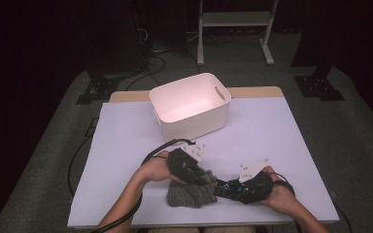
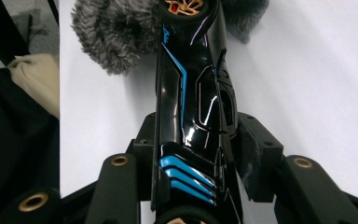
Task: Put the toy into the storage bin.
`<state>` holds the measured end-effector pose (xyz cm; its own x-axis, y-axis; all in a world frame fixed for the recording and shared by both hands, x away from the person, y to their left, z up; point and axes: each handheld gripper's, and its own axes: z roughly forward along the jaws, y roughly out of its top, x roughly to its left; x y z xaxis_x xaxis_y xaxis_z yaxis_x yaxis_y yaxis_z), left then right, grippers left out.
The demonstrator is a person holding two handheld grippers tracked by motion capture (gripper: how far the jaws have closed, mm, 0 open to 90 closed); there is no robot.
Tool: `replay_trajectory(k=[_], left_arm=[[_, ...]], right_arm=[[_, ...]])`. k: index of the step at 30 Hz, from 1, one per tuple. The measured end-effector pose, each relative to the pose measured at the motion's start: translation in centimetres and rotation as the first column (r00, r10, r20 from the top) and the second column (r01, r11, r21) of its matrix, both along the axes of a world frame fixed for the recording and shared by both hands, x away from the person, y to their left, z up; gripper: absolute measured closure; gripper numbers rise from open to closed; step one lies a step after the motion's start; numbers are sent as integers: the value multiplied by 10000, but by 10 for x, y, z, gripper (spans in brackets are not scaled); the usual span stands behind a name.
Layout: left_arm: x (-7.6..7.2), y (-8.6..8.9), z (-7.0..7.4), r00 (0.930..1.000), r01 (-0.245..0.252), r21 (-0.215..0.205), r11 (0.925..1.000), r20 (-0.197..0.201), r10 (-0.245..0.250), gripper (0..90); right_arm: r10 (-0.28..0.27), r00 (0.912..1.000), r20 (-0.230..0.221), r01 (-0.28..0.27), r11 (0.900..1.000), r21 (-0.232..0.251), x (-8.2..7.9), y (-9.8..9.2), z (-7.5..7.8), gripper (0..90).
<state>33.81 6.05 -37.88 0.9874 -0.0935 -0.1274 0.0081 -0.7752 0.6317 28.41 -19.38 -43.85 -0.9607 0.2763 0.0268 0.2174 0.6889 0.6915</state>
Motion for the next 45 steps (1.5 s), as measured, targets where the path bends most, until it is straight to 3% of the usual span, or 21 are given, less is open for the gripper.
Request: replay_trajectory(k=[4,11,15,19,22,24,28,31,34,40,43,45], left_arm=[[-2,19,8,9995,-293,21,9996,108,292,740],[-6,53,19,9968,-762,322,9966,275,753,740],[-7,73,18,9935,-1111,418,9929,302,1099,739],[-8,81,10,9911,-1320,750,9884,283,1302,739],[-8,83,9,9908,-1347,598,9891,226,1335,740],[-9,82,9,9905,-1357,651,9886,310,1339,740],[-9,81,9,9904,-1362,705,9882,316,1343,740],[-9,81,10,9905,-1357,743,9880,316,1337,739],[-8,79,12,9910,-1319,653,9891,335,1299,738],[-7,61,22,9956,-847,525,9950,445,824,734],[-8,39,22,9983,-361,633,9973,473,331,736],[-8,25,19,9989,-122,781,9969,458,87,736]], right_arm=[[359,9993,100,-360,9993,81,10,16,1,554],[1328,9910,171,-1333,9907,285,27,68,4,554],[1737,9848,40,-1737,9838,435,36,94,3,553],[1919,9814,-103,-1915,9810,327,40,109,-2,551],[1823,9826,-350,-1803,9822,516,41,109,-4,543],[1782,9823,-576,-1745,9826,633,41,107,-3,486],[1517,9878,-359,-1502,9877,423,32,95,-2,413],[1113,9937,-148,-1104,9925,526,27,77,0,418],[566,9981,-242,-543,9949,854,23,57,-1,431],[34,9998,-215,-11,9943,1065,19,44,-4,525],[304,9994,-169,-286,9945,1009,17,47,-5,687],[355,9992,173,-369,9954,881,14,49,-5,696]])
